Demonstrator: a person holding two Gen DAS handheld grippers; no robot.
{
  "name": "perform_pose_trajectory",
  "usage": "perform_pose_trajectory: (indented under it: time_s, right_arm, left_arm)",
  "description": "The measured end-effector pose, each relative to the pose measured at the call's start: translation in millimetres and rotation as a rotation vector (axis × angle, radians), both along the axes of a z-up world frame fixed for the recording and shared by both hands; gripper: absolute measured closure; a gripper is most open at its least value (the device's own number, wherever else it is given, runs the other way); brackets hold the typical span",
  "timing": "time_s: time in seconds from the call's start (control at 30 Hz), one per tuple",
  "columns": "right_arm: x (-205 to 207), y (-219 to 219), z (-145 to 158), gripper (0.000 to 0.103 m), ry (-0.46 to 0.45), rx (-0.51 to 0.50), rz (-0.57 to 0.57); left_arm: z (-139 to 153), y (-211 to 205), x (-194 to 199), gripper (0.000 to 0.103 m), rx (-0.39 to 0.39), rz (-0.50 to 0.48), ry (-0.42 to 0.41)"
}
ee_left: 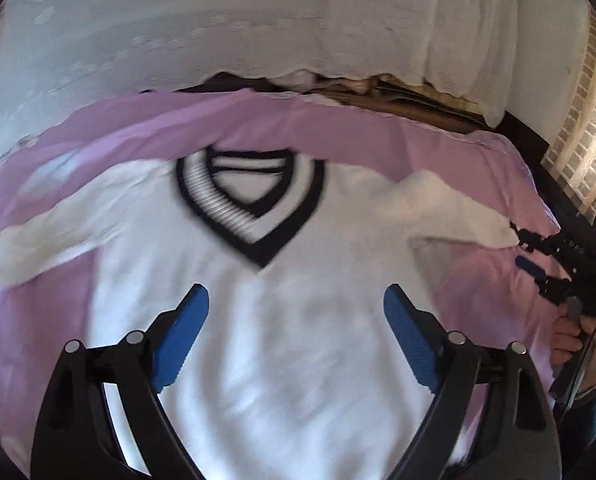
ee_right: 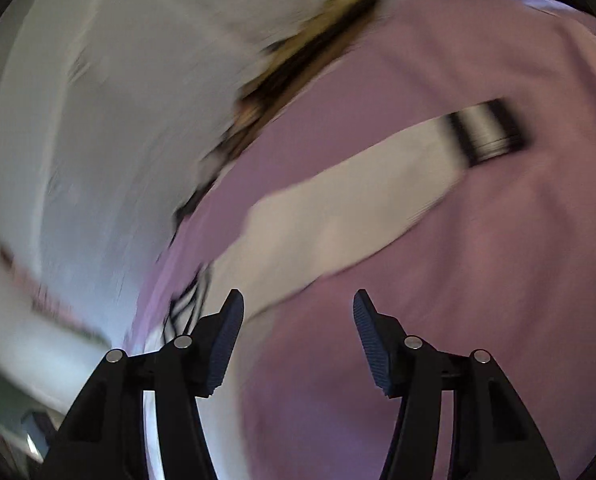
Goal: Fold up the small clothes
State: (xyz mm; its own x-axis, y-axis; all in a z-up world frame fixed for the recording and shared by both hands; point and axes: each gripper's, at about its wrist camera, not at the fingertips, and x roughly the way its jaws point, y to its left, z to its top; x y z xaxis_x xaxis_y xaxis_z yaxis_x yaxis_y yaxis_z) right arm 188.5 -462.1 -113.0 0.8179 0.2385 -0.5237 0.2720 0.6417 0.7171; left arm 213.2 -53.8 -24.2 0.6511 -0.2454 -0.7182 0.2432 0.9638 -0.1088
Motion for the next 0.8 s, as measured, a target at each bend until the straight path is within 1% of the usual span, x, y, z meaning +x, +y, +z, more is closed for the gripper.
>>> perform_pose_trajectory:
  time_s: [0.07, 0.1, 0.2, 0.3, 0.4, 0.5, 0.53, 0.57, 0.6, 0.63, 0.67, 0.73, 0.8]
  right_arm:
    - [0.0, -17.7, -6.5, 0.045, 0.013, 0.005, -0.053]
    - [0.9, -25.4, -10.8, 0.045, 0.02, 0.012, -0.077]
    - [3.1, -46.9, -25.9, 0.046, 0.038, 0.068, -0.129]
    - [9.1, -66.1, -35.8, 0.046, 0.039, 0.123, -0.175]
    - [17.0, -84.0, -39.3, 0.049, 0.036, 0.135, -0.224]
    - [30.6, -91.5, -42.9, 0.058, 0.037, 0.102, -0.267]
    - [34.3, -92.5, -42.2, 0.061, 0.035, 0.075, -0.279]
    - [36.5, -95.0, -42.7, 0.066, 0.032, 0.048, -0.287]
    - [40.1, -93.9, -43.2, 0.076, 0.033, 0.009, -0.296]
    - [41.3, -95.3, -45.4, 0.081, 0.037, -0.017, -0.303]
    - [40.5, -97.3, -47.9, 0.084, 0.036, -0.033, -0.306]
    - [38.2, -98.5, -48.0, 0.084, 0.015, -0.035, -0.306]
    - [34.1, -96.3, -45.0, 0.087, -0.005, -0.055, -0.308]
  left_arm:
    - [-1.9, -33.6, 20.3, 0.016, 0.038, -0.01, -0.017]
    - [-4.1, -43.3, 26.4, 0.014, 0.052, -0.009, -0.022]
    - [-15.6, -84.8, 58.0, 0.013, 0.101, -0.008, -0.02]
    - [-27.6, -106.6, 82.4, 0.013, 0.084, -0.001, 0.017]
    - [-46.9, -122.4, 105.5, 0.013, 0.03, 0.002, 0.088]
    - [-64.3, -129.6, 111.9, 0.013, 0.001, -0.003, 0.126]
    - [-72.1, -131.8, 114.3, 0.013, 0.0, -0.008, 0.137]
    - [-80.2, -132.0, 116.6, 0.013, 0.007, -0.008, 0.141]
    - [-87.6, -131.6, 118.7, 0.013, 0.019, -0.003, 0.141]
    - [-91.2, -131.3, 119.3, 0.013, 0.02, -0.002, 0.135]
    - [-93.1, -129.7, 119.6, 0.012, 0.01, -0.004, 0.127]
    - [-91.0, -126.4, 119.0, 0.012, -0.012, -0.007, 0.113]
    - [-89.2, -124.5, 118.7, 0.012, -0.001, -0.005, 0.101]
